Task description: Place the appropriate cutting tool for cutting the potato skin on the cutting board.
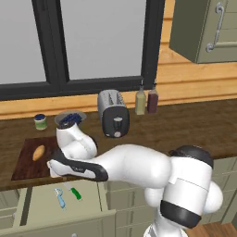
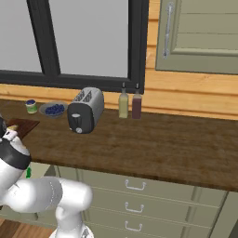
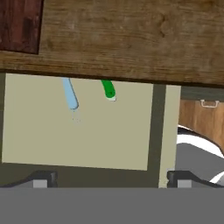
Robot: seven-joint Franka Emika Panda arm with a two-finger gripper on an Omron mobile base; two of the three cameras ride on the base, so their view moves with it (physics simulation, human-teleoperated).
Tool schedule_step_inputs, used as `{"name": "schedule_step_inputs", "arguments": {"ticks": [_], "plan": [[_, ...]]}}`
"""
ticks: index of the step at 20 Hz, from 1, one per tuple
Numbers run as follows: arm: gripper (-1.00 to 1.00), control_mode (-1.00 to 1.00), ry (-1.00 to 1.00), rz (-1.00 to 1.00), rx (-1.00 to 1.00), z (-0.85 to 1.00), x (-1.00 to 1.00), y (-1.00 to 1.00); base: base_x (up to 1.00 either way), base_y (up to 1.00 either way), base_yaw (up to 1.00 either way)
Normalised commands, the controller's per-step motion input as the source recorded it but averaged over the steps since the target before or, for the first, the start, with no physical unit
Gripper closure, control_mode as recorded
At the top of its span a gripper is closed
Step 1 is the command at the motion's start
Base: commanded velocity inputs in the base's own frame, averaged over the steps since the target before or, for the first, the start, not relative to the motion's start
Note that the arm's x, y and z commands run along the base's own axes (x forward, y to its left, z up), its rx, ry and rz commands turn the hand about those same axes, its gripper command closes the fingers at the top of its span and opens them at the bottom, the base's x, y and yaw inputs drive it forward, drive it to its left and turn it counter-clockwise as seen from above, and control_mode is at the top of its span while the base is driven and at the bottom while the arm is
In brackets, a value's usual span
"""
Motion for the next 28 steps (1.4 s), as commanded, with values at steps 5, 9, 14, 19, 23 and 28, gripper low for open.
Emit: {"name": "schedule_step_inputs", "arguments": {"ticks": [5,9,14,19,23,28], "plan": [[-1.0,-1.0,0.0,-0.01,0.0,-0.5,-0.2,0.21,0.0,0.0,0.0],[-1.0,-1.0,0.0,0.0,0.04,-0.53,-0.06,0.0,0.0,0.0,0.0],[-1.0,-1.0,0.0,-0.02,0.06,-0.55,0.0,0.0,0.0,0.0,0.0],[-1.0,-1.0,0.0,-0.02,0.06,-0.56,0.0,0.01,0.0,0.0,0.0],[-1.0,-1.0,0.03,-0.02,0.0,-0.44,0.0,0.16,0.0,0.0,0.0],[-1.0,-1.0,0.13,-0.04,0.0,-0.38,0.0,0.28,0.0,0.0,0.0]]}}
